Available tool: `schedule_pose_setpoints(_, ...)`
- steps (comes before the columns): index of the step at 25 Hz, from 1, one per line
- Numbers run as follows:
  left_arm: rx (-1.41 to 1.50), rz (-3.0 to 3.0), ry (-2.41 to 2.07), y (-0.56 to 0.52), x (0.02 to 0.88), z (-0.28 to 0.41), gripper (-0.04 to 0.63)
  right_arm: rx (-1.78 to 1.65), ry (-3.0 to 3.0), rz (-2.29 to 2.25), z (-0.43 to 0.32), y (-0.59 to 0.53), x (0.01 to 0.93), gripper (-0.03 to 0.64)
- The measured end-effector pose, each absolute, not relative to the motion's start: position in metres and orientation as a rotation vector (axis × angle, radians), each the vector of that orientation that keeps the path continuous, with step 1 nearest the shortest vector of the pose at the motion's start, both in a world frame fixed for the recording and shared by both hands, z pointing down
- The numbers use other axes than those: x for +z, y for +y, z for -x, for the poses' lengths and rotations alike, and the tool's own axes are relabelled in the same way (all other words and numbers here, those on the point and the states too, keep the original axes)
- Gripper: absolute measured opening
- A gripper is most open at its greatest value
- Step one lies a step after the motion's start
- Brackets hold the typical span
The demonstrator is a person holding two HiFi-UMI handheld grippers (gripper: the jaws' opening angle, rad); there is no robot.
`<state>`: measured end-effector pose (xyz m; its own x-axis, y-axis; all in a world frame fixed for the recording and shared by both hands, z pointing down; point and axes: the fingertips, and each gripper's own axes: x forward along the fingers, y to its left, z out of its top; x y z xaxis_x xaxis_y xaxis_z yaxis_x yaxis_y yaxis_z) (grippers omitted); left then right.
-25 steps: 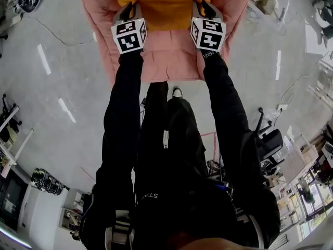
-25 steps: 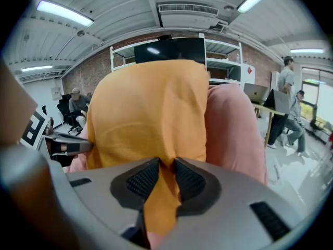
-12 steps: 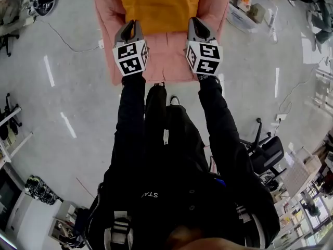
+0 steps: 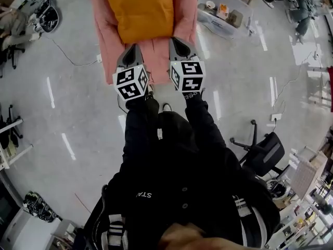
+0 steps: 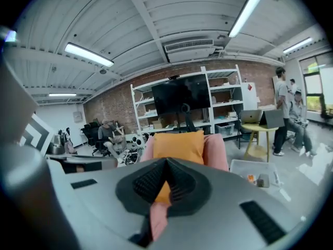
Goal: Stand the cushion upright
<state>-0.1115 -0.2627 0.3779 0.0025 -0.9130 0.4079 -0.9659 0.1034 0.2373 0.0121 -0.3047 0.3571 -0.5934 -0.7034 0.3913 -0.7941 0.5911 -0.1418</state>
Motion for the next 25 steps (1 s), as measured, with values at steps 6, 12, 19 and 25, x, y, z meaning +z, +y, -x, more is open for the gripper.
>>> schedule_pose_setpoints(6,0.137,-1.942,-1.935,-0.226,0.304,0.079,0.0,0.411,-2.606,-1.212,-0.032,-0.258,0.288,0.014)
schedule_pose_setpoints(12,0.083,-1.988,-1.943,-0.198,0.254,0.072,0.0,0.373,-2.661,-1.22,-0.031,-0.233,0.242,0.014)
schedule_pose_setpoints(19,0.063,-2.068,-1.954,-0.173,0.21,0.083,0.001,0.247,-2.728,-1.254,-0.013,-0.208,0.186,0.014)
schedule_pose_setpoints(25,0.015,-2.133,-1.977,-0.162,0.18,0.094,0.001,0.165,-2.771,-1.271,0.004,-0.19,0.157,0.014)
